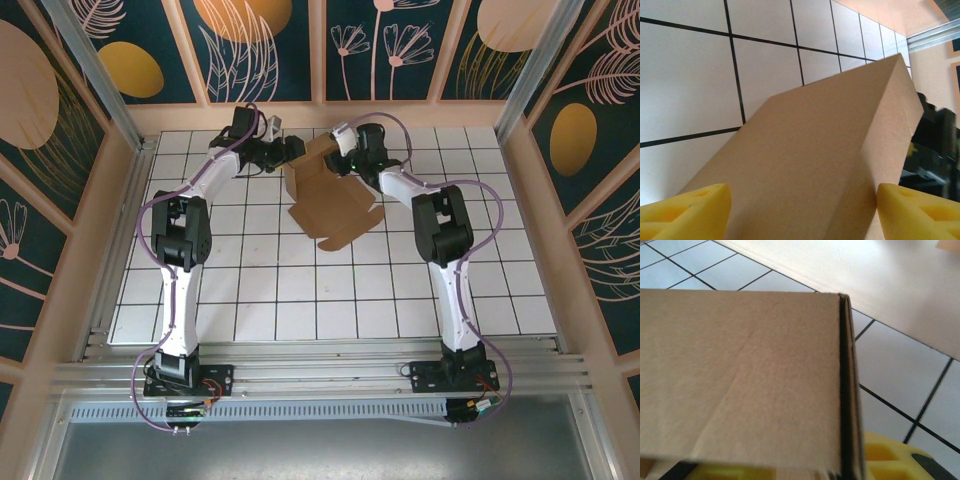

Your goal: Fold the paper box

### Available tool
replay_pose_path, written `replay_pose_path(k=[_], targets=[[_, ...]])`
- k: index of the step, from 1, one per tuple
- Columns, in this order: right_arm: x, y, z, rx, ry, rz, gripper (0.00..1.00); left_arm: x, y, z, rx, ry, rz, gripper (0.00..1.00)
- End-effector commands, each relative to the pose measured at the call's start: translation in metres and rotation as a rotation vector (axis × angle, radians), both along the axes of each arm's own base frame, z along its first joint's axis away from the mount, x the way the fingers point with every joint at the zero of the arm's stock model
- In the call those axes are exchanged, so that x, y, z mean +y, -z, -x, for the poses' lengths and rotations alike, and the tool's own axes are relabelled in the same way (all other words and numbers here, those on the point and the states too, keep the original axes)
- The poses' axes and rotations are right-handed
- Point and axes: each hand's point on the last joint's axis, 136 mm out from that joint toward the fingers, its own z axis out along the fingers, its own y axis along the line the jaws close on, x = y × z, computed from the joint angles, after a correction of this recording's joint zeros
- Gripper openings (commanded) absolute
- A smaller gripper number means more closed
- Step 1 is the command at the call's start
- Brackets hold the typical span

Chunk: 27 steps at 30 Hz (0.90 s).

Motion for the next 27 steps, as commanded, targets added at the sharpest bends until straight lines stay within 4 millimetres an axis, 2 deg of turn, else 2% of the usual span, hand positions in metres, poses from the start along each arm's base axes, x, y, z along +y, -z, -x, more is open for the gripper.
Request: replay_pose_path(k=[1,5,7,11,22,27], targets=[[0.025,0.038,0.017,0.143,-0.05,0.028,0.34,-0.007,0.015,0.015,0.069,0.022,-0.004,0.75],[0.025,0.047,0.005,0.168,-0.032,0.07,0.45,-0.007,0.015,0.015,0.064,0.026,-0.009,0.75],[0.023,0.05,-0.001,0.17,-0.017,0.089,0.46,-0.006,0.015,0.015,0.065,0.027,-0.011,0.75],[0.023,0.047,-0.007,0.156,-0.011,0.083,0.33,-0.006,0.015,0.015,0.065,0.025,-0.014,0.75],[0.021,0.051,-0.003,0.164,-0.002,0.084,0.07,-0.006,0.015,0.015,0.065,0.022,-0.01,0.76],[0.021,0.049,-0.001,0.17,0.007,0.081,0.05,-0.005,0.015,0.019,0.07,0.021,-0.008,0.76]])
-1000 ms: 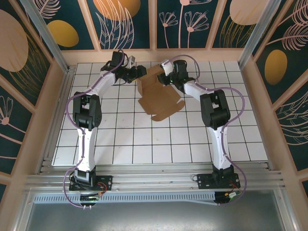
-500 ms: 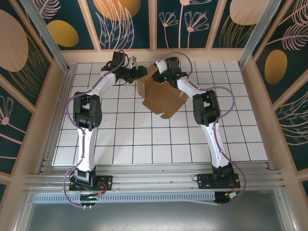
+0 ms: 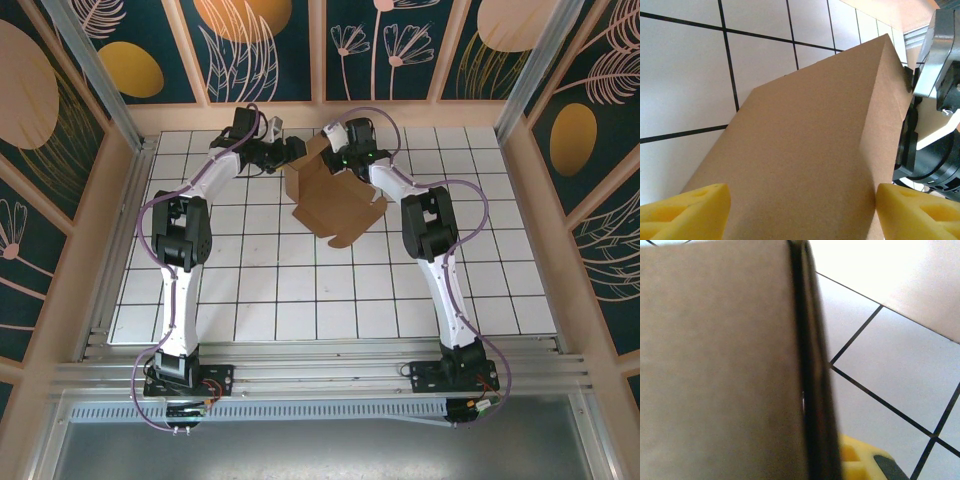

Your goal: Fold the paper box

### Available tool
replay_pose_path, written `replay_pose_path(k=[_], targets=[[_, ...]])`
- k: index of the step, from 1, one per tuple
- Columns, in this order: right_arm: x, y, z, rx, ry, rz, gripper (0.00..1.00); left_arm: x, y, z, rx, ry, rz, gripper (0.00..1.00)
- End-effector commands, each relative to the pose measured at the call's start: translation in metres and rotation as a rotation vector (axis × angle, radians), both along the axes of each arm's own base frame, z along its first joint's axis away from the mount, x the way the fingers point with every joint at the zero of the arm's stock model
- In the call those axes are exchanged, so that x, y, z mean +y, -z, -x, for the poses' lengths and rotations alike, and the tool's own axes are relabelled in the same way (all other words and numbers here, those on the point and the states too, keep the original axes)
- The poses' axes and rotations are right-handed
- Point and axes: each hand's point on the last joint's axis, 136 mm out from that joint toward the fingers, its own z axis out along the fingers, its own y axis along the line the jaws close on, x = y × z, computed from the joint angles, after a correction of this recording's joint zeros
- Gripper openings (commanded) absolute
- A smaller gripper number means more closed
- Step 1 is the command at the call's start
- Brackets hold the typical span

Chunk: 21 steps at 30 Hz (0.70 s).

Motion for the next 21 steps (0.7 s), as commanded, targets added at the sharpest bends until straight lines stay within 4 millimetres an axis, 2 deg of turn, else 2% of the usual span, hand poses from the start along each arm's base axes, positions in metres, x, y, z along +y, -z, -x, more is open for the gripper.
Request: replay_pose_path(k=[1,5,7,9,11,15,18,21], targets=[[0.006,0.03,0.02,0.106,0.006,0.024,0.03,-0.002,0.013,0.016,0.065,0.009,-0.016,0.76],[-0.006,0.034,0.014,0.11,0.084,0.06,0.01,-0.002,0.013,0.016,0.063,0.001,-0.012,0.76],[-0.009,0.036,0.012,0.111,0.109,0.066,0.06,-0.003,0.011,0.016,0.063,0.0,-0.004,0.76],[-0.014,0.04,0.008,0.107,0.151,0.087,0.19,-0.003,0.01,0.016,0.06,0.0,-0.001,0.76],[-0.017,0.042,0.007,0.103,0.163,0.097,0.22,-0.003,0.009,0.016,0.06,-0.002,-0.001,0.76],[-0.02,0.045,0.004,0.098,0.179,0.121,0.13,-0.003,0.008,0.016,0.057,0.001,-0.003,0.76],[-0.026,0.047,-0.001,0.09,0.212,0.15,0.0,-0.003,0.009,0.015,0.059,-0.001,0.001,0.76],[-0.035,0.051,-0.004,0.08,0.258,0.184,0.0,-0.003,0.007,0.016,0.057,0.001,0.002,0.76]])
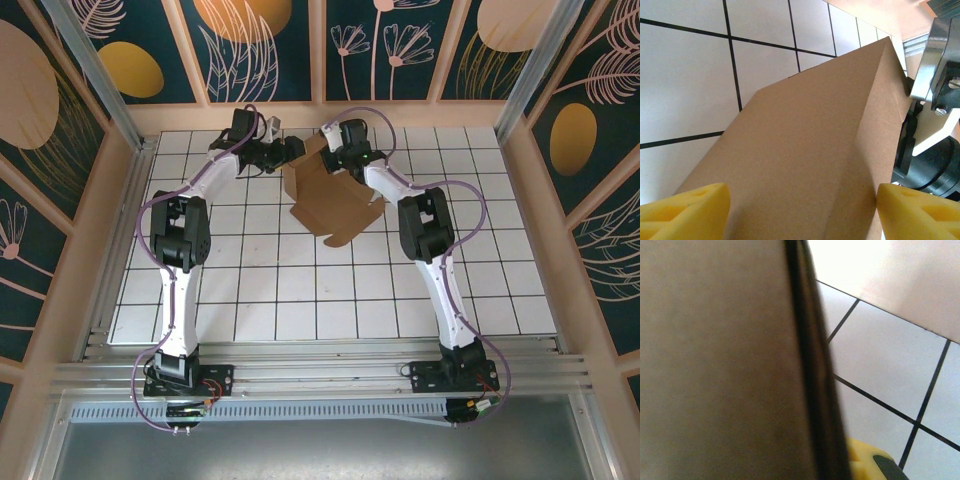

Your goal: Fold the paper box

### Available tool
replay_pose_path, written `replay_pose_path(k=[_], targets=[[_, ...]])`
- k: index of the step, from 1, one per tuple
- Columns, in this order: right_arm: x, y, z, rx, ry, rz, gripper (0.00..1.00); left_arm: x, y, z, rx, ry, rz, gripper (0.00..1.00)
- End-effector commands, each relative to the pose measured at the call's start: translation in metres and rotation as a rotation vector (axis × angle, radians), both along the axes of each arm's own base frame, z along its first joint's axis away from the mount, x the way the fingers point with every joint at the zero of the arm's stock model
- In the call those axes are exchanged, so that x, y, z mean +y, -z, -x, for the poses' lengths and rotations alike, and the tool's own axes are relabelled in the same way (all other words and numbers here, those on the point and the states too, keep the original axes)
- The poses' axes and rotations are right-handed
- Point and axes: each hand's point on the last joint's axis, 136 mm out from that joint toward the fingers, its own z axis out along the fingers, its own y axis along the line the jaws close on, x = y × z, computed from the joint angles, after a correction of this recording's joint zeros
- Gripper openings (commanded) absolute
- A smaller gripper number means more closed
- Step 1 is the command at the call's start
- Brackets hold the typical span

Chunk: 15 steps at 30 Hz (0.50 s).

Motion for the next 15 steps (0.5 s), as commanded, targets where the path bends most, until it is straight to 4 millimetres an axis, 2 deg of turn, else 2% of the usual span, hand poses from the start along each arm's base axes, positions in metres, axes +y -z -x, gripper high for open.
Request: replay_pose_path(k=[1,6,9,11,15], targets=[[-0.032,0.05,0.001,0.09,0.141,0.139,0.0,-0.007,0.008,0.019,0.071,0.028,-0.004,0.76],[-0.03,0.043,0.001,0.091,0.145,0.101,0.02,-0.007,0.006,0.019,0.065,0.031,-0.005,0.76],[-0.023,0.028,0.002,0.085,0.114,0.047,0.1,-0.008,-0.002,0.02,0.053,0.036,0.008,0.77],[-0.018,0.011,0.006,0.063,0.073,0.035,0.1,-0.008,-0.015,0.022,0.025,0.039,0.015,0.78],[-0.028,-0.024,0.02,0.0,-0.022,0.093,0.04,0.0,-0.054,0.031,-0.05,0.025,0.002,0.81]])
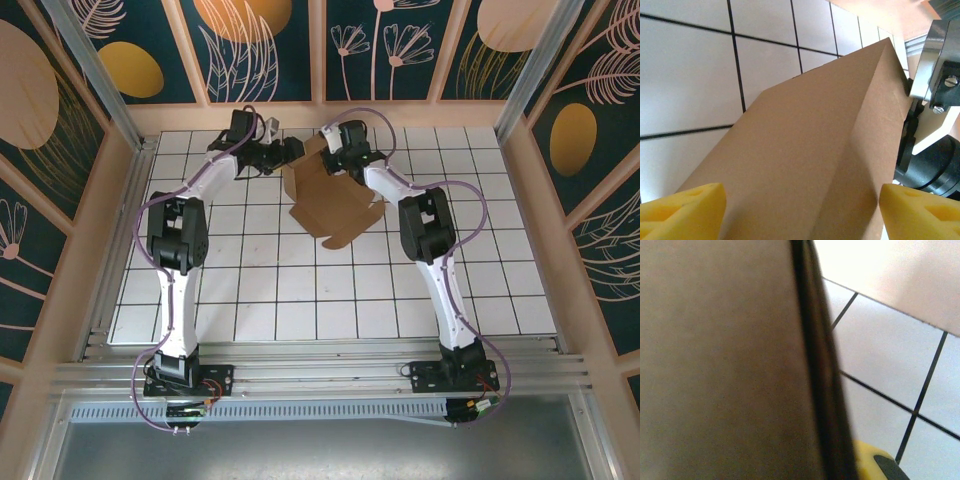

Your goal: Fold the paper box

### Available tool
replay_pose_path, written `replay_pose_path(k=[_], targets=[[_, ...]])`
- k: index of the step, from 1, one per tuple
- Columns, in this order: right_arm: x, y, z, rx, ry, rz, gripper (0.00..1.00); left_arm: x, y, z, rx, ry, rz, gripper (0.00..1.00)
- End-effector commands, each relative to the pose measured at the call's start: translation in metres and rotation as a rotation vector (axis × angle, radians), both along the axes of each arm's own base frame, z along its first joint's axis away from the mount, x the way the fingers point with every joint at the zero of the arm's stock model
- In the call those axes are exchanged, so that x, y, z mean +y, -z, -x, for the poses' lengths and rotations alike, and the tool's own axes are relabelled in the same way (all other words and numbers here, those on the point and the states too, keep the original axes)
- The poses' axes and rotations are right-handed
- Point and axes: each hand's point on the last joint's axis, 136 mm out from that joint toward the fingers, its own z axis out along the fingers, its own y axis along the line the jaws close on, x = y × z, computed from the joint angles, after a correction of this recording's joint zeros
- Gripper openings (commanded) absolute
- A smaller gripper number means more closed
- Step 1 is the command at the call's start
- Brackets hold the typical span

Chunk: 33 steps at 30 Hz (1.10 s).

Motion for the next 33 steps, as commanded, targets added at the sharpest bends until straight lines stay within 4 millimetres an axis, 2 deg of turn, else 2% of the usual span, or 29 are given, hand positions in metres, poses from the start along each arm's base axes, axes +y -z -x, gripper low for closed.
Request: replay_pose_path(k=[1,6,8,10,11,13,14,15,17,19,22,24,25,27,30,33], targets=[[-0.029,-0.03,0.015,-0.022,-0.051,0.097,0.02,-0.001,-0.06,0.024,-0.072,0.025,0.006,0.82],[-0.072,-0.079,0.038,-0.054,-0.153,0.255,0.0,0.017,-0.131,0.046,-0.216,-0.022,-0.01,0.86],[-0.087,-0.099,0.051,-0.089,-0.204,0.379,0.0,0.022,-0.152,0.058,-0.266,-0.036,-0.003,0.87],[-0.096,-0.11,0.077,-0.122,-0.334,0.608,0.0,0.029,-0.167,0.072,-0.311,-0.058,0.008,0.88],[-0.103,-0.109,0.089,-0.129,-0.391,0.751,0.0,0.032,-0.17,0.078,-0.326,-0.07,0.013,0.88],[-0.123,-0.087,0.118,-0.085,-0.535,1.126,0.0,0.039,-0.176,0.093,-0.364,-0.101,0.033,0.88],[-0.132,-0.079,0.125,-0.071,-0.565,1.248,0.0,0.041,-0.176,0.098,-0.372,-0.112,0.045,0.89],[-0.131,-0.077,0.128,-0.1,-0.577,1.307,0.0,0.043,-0.173,0.103,-0.374,-0.123,0.052,0.89],[-0.103,-0.07,0.14,-0.163,-0.649,1.27,0.0,0.046,-0.167,0.11,-0.378,-0.136,0.064,0.89],[-0.074,-0.043,0.159,-0.189,-0.754,1.265,0.0,0.047,-0.159,0.115,-0.362,-0.144,0.066,0.9],[-0.058,0.002,0.179,-0.228,-0.851,1.367,0.02,0.04,-0.152,0.124,-0.328,-0.105,0.12,0.9],[-0.039,0.016,0.191,-0.276,-0.898,1.35,0.07,0.034,-0.15,0.129,-0.311,-0.085,0.174,0.9],[-0.034,0.021,0.197,-0.28,-0.914,1.342,0.13,0.032,-0.149,0.131,-0.303,-0.077,0.199,0.9],[-0.029,0.022,0.199,-0.286,-0.898,1.34,0.28,0.03,-0.147,0.132,-0.293,-0.072,0.214,0.9],[-0.032,0.015,0.198,-0.276,-0.874,1.349,0.3,0.03,-0.145,0.133,-0.287,-0.07,0.214,0.9],[-0.033,0.003,0.199,-0.291,-0.856,1.366,0.37,0.028,-0.147,0.132,-0.293,-0.062,0.222,0.91]])
